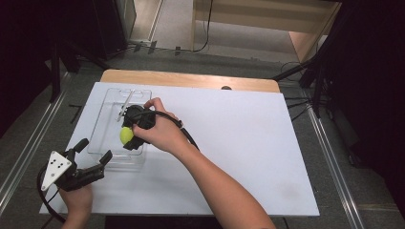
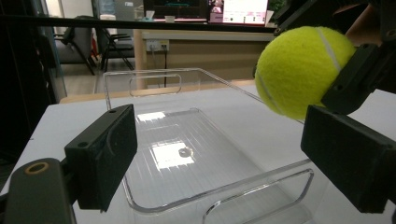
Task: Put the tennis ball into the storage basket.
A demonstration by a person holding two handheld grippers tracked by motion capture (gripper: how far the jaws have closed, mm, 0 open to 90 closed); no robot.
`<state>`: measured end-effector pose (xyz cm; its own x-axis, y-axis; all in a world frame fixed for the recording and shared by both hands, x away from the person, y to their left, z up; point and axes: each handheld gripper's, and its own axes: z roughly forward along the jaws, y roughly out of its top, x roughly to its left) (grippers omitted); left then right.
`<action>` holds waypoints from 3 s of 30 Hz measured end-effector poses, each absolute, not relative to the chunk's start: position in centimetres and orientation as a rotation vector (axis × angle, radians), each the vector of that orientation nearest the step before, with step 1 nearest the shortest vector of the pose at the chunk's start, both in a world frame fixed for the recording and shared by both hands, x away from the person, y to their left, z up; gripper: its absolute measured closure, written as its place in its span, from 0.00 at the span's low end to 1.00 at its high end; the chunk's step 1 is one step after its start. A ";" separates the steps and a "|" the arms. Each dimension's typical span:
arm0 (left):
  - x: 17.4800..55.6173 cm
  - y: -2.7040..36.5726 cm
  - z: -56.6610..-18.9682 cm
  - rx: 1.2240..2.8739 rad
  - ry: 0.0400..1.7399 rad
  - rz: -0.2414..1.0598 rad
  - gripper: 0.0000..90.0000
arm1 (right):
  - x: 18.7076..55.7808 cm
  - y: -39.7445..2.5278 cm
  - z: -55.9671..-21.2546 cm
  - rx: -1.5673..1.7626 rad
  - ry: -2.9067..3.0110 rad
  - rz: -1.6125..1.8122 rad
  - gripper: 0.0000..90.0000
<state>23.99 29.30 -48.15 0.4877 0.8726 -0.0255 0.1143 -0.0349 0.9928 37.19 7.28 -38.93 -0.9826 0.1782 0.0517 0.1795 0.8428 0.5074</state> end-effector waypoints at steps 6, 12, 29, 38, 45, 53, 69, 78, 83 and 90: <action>24.0 29.4 -48.1 1.490 0.914 0.762 0.13 | 37.3 7.9 -39.5 -0.288 -3.018 -0.803 0.26; 24.0 29.5 -48.1 1.491 0.904 0.753 0.13 | 37.5 8.3 -40.2 -0.289 -3.024 -0.783 0.26; 24.0 29.5 -48.1 1.492 0.904 0.752 0.13 | 37.6 8.6 -41.2 -0.300 -3.039 -0.723 0.23; 24.0 29.4 -48.1 1.491 0.907 0.754 0.13 | 37.2 7.5 -40.1 -0.309 -3.031 -0.774 0.16; 24.0 29.4 -48.2 1.496 0.902 0.757 0.13 | 36.6 6.3 -39.4 -0.322 -3.043 -0.797 0.11; 24.0 29.3 -48.1 1.498 0.901 0.756 0.13 | 36.0 4.6 -38.7 -0.370 -3.030 -0.876 0.11; 24.0 29.3 -48.2 1.503 0.898 0.760 0.13 | 34.9 0.5 -38.7 -0.440 -3.025 -0.992 0.10; 24.0 29.3 -48.2 1.512 0.899 0.763 0.13 | 34.2 -2.6 -39.7 -0.538 -2.984 -1.048 0.01; 24.0 29.3 -48.2 1.514 0.894 0.764 0.13 | 33.7 -4.4 -40.5 -0.587 -2.972 -1.092 0.01; 24.1 29.2 -48.2 1.515 0.897 0.766 0.13 | 32.7 -6.9 -41.4 -0.659 -2.934 -1.169 0.00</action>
<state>24.06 29.18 -48.16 0.4934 0.8696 -0.0165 0.1196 -0.0491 0.9916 32.72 -6.94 -41.43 -0.9130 0.4018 0.0708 0.3404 0.6545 0.6751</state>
